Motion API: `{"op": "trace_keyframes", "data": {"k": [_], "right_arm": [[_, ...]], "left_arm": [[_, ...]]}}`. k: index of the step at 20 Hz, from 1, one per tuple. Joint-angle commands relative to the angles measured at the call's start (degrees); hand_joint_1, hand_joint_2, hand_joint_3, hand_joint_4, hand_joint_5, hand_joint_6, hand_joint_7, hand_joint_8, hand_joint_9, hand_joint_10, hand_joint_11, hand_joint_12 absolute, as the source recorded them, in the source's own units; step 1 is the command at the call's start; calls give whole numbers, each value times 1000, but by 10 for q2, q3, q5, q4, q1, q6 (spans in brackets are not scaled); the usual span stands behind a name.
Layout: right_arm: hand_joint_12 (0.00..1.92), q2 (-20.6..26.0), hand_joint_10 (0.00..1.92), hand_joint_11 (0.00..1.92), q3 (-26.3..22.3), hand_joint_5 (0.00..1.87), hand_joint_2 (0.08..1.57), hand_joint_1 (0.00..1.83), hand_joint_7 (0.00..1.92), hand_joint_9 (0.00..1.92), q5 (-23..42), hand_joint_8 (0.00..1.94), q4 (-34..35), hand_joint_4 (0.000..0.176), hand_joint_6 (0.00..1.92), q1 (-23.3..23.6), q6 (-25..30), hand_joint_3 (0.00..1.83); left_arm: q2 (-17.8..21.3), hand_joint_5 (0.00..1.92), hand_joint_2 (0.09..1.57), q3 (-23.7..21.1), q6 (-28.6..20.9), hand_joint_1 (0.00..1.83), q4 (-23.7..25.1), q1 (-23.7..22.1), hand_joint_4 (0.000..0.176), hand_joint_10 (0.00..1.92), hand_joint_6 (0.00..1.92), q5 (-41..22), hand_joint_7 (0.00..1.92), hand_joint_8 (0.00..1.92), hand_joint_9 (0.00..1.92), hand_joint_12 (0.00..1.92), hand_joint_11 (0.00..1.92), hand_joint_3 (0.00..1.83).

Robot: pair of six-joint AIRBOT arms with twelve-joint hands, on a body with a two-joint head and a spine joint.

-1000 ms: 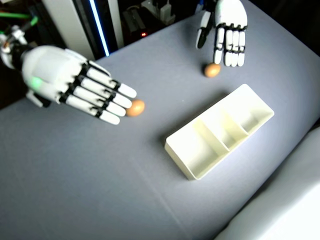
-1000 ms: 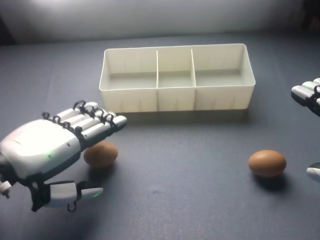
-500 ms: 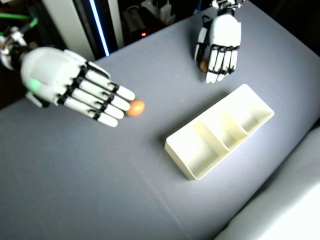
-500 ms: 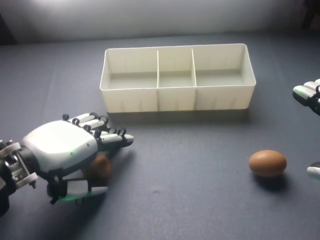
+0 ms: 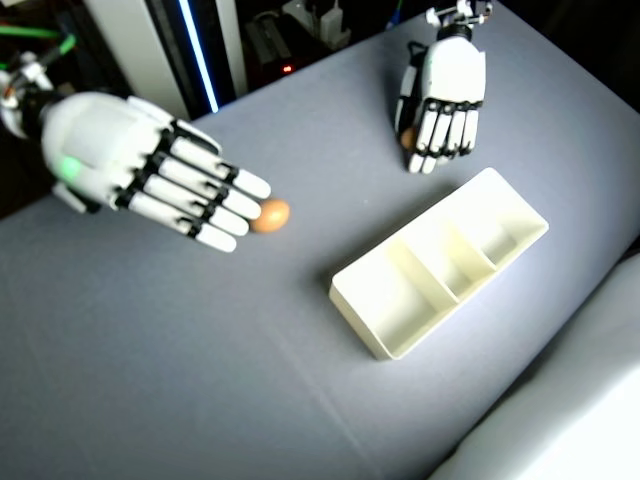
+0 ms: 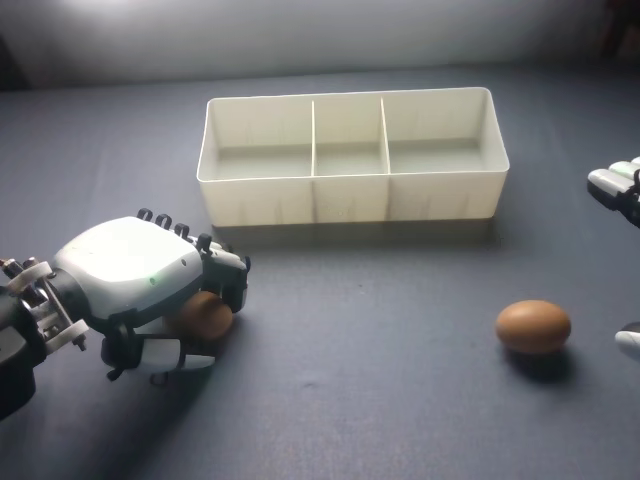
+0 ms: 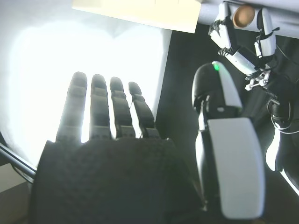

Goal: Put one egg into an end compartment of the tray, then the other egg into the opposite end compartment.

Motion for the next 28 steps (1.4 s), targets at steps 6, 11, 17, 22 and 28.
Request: {"op": "trace_keyframes", "data": {"k": [6, 11, 17, 22, 28], "right_arm": [[0, 1, 0, 0, 3, 0, 1263, 501, 0, 0, 75, 0, -4, 0, 0, -2, 11, 13], [0, 1, 0, 0, 4, 0, 1258, 504, 0, 0, 79, 0, -4, 0, 0, -2, 14, 7], [0, 1, 0, 0, 4, 0, 1254, 540, 0, 0, 82, 0, -1, 0, 0, -2, 14, 4], [0, 0, 0, 0, 5, 0, 1261, 540, 0, 0, 82, 0, 2, 0, 0, -6, 14, 6], [0, -3, 0, 0, 11, 0, 1264, 567, 0, 0, 82, 0, 5, 0, 0, -12, 22, 4]], "left_arm": [[2, 624, 1280, -3, 19, 1326, 7, 0, 0, 1741, 1226, -31, 628, 1567, 695, 1914, 830, 4], [43, 645, 1276, -37, 21, 1325, 17, -10, 0, 1712, 1254, -117, 635, 1551, 683, 1853, 670, 1], [59, 771, 1193, -34, 24, 1363, 27, -71, 0, 1566, 978, -164, 828, 1333, 863, 1832, 905, 0], [19, 408, 1383, 25, 32, 1244, 17, -155, 0, 1920, 1707, -92, 517, 1615, 623, 1921, 1078, 8], [-38, 588, 1280, 109, 42, 1187, 4, -246, 0, 1830, 1018, 22, 703, 1678, 864, 1916, 981, 38]]}}
